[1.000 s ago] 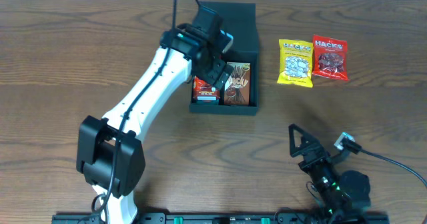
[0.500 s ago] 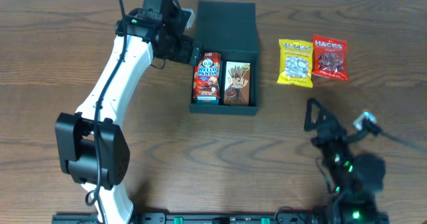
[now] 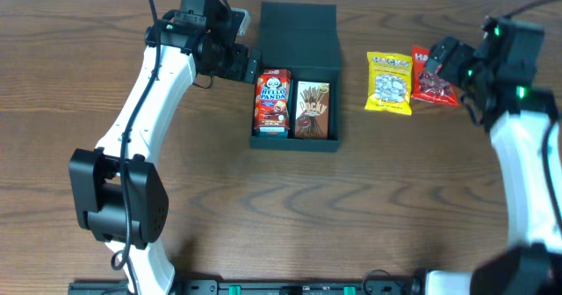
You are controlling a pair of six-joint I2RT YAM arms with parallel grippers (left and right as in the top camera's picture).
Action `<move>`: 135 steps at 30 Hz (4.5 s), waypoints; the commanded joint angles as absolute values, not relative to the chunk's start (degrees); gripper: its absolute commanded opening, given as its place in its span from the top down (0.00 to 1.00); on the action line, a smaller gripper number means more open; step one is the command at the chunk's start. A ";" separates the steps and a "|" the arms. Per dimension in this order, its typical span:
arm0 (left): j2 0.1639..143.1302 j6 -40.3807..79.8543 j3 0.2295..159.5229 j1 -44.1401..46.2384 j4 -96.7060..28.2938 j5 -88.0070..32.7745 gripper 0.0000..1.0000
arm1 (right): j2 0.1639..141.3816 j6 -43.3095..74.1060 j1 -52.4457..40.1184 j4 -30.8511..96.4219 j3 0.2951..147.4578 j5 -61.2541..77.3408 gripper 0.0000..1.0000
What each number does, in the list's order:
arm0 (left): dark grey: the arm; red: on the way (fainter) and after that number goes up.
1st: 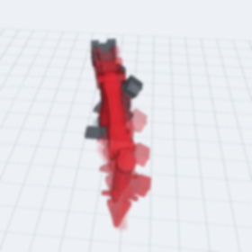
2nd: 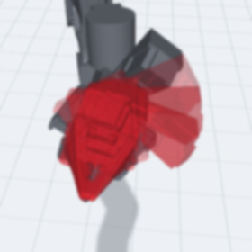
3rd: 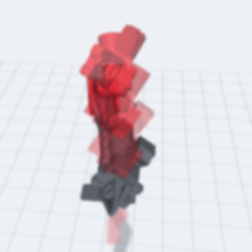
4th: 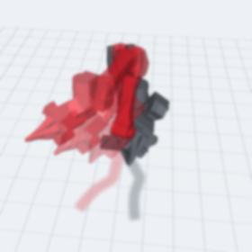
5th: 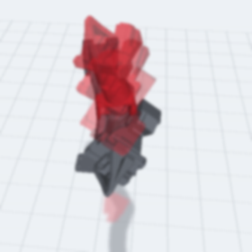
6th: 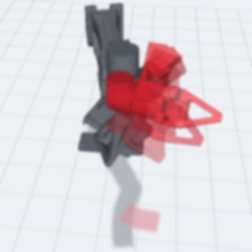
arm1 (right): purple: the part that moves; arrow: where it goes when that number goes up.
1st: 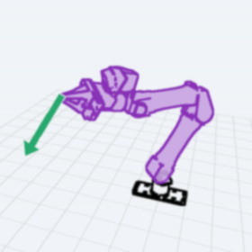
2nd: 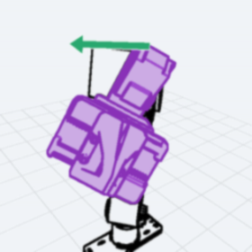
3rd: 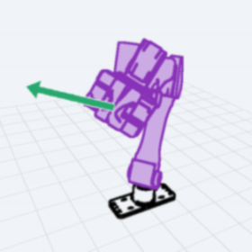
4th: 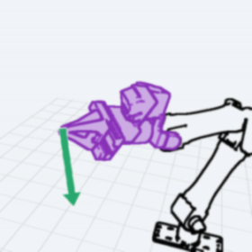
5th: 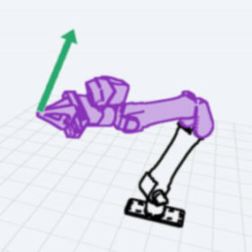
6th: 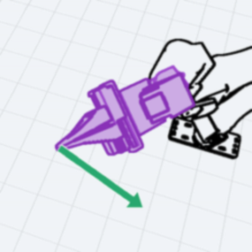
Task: Pack container
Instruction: 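Reach the right gripper to the red Hacks bag and grasp it, then lift the red Hacks bag and carry it over the black box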
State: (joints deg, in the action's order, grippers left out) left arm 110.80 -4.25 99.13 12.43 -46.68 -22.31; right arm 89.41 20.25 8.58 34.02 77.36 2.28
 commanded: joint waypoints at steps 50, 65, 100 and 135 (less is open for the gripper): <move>109.71 -3.11 99.29 11.90 -47.29 -17.61 0.05 | 122.85 15.81 10.96 40.14 92.53 -3.99 0.99; 109.71 -2.48 99.26 11.90 -45.98 -17.61 0.05 | 104.84 12.75 3.92 41.60 98.78 -1.23 0.99; 109.71 -2.50 99.26 11.90 -46.19 -17.65 0.05 | 126.67 13.23 -5.13 45.87 98.56 -29.56 0.56; 109.71 -2.07 99.26 11.90 -44.75 -17.87 0.05 | 130.76 11.92 -2.48 47.99 97.78 -22.57 0.85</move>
State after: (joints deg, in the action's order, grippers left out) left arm 110.78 -2.76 99.13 12.36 -44.77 -18.00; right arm 128.75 12.23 -2.22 47.37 97.86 -22.96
